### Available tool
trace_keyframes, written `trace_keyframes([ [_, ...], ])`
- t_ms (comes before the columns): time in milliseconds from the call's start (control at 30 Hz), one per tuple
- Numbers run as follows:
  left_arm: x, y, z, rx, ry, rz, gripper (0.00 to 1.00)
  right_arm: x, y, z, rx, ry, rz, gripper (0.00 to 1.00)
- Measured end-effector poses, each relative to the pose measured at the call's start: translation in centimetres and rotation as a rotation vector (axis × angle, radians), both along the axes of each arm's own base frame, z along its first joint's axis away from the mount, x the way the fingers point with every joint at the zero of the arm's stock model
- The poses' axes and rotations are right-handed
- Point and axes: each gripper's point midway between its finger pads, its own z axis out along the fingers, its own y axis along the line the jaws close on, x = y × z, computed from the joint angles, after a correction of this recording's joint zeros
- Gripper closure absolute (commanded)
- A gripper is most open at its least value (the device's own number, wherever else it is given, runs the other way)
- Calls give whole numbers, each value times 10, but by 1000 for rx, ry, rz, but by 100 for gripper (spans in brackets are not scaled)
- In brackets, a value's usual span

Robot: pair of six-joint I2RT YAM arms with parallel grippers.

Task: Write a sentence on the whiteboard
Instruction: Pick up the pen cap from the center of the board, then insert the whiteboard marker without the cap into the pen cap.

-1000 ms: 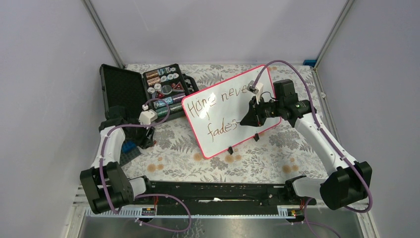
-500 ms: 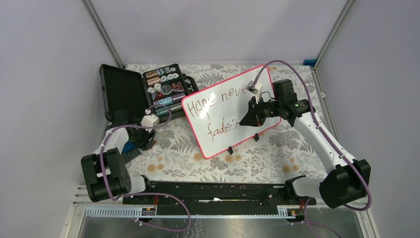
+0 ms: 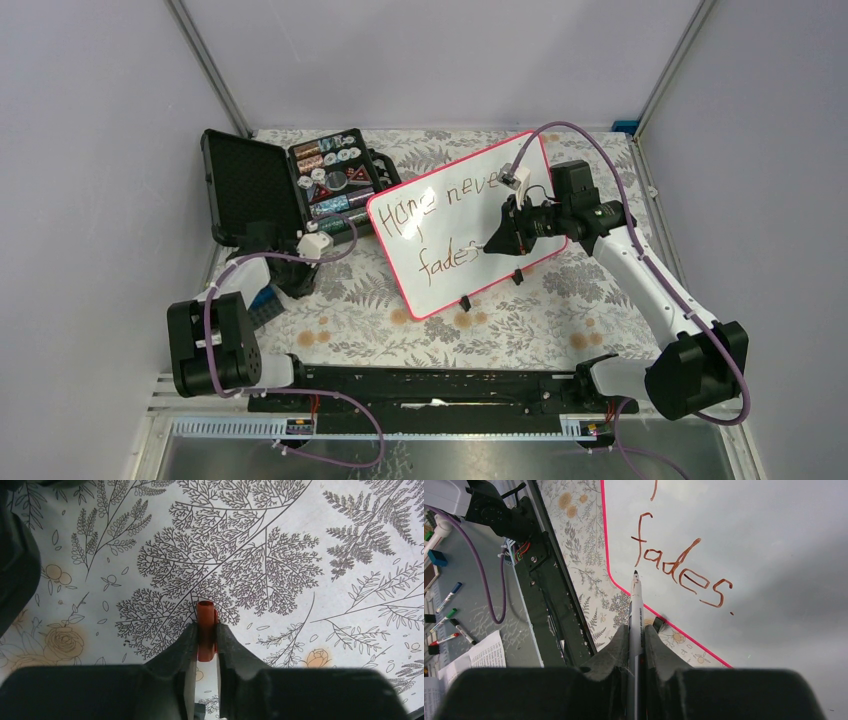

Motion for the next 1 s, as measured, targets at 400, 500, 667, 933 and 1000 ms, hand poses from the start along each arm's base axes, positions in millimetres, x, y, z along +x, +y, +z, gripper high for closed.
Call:
trace_keyframes([
  [400,-15,-11,18,-50,43,8,100,1,1,0,4,6,-6,100],
  [500,-6,-17,46,-90,5,11,100,2,1,1,8,8,-11,100],
  [667,24,-27,120,-133,-132,8,100,4,3,4,23,23,-30,100],
  [933,30,-124,237,-210,-347,-266,100,7,15,17,118,73,-32,100],
  [1000,15,-159,251,-240,-361,-376,100,4,18,21,152,95,-19,100],
])
